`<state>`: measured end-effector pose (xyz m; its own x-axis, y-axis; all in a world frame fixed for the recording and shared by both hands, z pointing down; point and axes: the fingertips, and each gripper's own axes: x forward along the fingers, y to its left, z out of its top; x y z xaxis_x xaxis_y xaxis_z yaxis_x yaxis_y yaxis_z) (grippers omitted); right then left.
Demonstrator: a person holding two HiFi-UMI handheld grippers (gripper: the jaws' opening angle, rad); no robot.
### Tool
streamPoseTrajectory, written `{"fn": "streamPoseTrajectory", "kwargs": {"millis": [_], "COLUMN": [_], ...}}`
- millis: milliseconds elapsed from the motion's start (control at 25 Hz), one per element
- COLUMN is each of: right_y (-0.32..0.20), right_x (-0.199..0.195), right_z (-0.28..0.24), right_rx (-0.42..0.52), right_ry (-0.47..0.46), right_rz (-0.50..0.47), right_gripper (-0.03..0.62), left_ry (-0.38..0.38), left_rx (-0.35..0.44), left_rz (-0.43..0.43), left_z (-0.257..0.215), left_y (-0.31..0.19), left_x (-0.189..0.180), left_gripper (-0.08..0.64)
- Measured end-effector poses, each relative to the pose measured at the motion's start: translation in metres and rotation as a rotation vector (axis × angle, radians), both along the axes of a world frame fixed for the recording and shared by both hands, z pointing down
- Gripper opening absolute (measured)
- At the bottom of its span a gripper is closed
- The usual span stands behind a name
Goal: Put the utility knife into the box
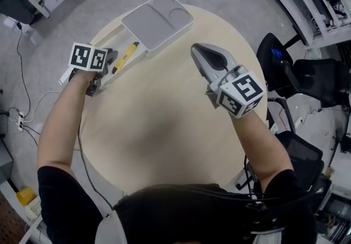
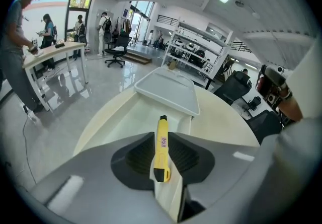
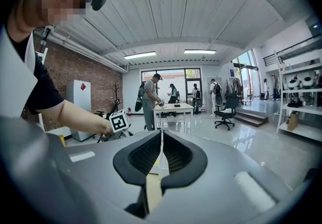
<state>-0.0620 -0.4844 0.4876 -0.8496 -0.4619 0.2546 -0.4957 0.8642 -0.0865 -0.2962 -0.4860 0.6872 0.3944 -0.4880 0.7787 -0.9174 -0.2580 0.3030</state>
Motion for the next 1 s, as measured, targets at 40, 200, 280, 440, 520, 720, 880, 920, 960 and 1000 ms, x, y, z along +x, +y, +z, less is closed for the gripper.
{"fn": "streamPoseTrajectory", "kwargs": {"millis": [40, 200, 280, 440, 520, 720, 880, 920, 960, 1000], "right_y": [0.001, 0.006, 0.009, 0.011, 0.016, 0.035, 0.055, 0.062, 0.068, 0.075], "right_x": [0.002, 0.011, 0.016, 0.033, 0.047, 0.087, 0.133, 0.146, 0.161, 0.177], "right_z": [-0.003, -0.017, -0.024, -0.042, -0.052, -0.075, -0.096, -0.102, -0.108, -0.115], "right_rx": [0.001, 0.005, 0.005, -0.004, -0.012, -0.001, 0.032, 0.04, 0.047, 0.052], "right_ry": [-0.005, -0.031, -0.032, -0.055, -0.069, -0.069, -0.046, -0.042, -0.041, -0.043], "right_rz": [0.005, 0.032, 0.041, 0.078, 0.1, 0.15, 0.204, 0.218, 0.235, 0.255], "right_gripper": [0.028, 0.021, 0.014, 0.014, 0.012, 0.012, 0.012, 0.012, 0.012, 0.012], "left_ry": [-0.004, -0.001, 0.007, 0.033, 0.057, 0.078, 0.123, 0.133, 0.143, 0.152], "left_rx": [0.029, 0.23, 0.304, 0.422, 0.466, 0.541, 0.595, 0.608, 0.62, 0.631], "left_rz": [0.002, 0.057, 0.083, 0.112, 0.122, 0.19, 0.258, 0.278, 0.299, 0.321], "left_z": [-0.007, -0.052, -0.074, -0.12, -0.143, -0.198, -0.241, -0.25, -0.26, -0.27], "left_y": [0.001, -0.002, -0.001, -0.001, 0.003, 0.013, 0.022, 0.026, 0.031, 0.035], "left_x": [0.001, 0.015, 0.023, 0.042, 0.056, 0.102, 0.157, 0.174, 0.192, 0.211], "left_gripper": [0.067, 0.0, 0.0, 0.0, -0.001, -0.002, -0.002, -0.002, -0.002, -0.002]}}
